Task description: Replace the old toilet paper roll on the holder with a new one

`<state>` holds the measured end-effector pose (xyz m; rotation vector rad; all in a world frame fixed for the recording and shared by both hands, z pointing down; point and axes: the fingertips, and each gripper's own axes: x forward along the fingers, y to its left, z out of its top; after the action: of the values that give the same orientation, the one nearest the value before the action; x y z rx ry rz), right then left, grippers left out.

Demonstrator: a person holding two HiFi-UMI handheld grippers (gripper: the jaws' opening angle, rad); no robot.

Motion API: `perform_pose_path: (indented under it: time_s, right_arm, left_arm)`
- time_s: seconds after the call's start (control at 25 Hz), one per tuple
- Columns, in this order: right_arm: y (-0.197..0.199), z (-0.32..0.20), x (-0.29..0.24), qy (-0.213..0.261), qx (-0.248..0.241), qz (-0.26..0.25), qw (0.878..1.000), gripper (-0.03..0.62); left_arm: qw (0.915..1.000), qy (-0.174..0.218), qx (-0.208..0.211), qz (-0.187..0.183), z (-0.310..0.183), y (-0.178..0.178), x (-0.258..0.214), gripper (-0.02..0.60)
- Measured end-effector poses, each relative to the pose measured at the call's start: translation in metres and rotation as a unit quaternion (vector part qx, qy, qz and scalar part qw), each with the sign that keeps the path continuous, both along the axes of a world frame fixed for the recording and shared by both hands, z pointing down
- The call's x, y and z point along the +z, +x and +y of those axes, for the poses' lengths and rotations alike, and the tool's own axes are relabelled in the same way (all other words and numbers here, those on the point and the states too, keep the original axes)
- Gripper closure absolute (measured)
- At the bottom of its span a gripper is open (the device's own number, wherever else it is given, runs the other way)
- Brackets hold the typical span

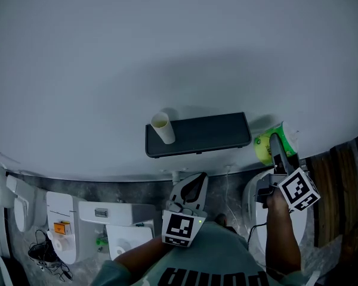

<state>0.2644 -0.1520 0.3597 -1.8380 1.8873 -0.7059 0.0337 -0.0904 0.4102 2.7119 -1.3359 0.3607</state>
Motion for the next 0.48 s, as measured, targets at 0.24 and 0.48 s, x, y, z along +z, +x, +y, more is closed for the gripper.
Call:
perform_pose_path:
  time_s: [0.24,0.48]
  right_arm:
    - [0.003,-0.010,0.028,-0.020,0.007,-0.086,0.996,0.164]
    - [-0.001,-0.024,0.059,-0.038,0.011,-0.176,0.984,0.164]
  left_arm:
    - [0.9999,-0.003,-0.009,-0.004,-0.001,-0.009,0.000,0.578]
    - [0.9997,-0.012,-0.021,-0.005,-0.008,-0.022,0.007,0.577]
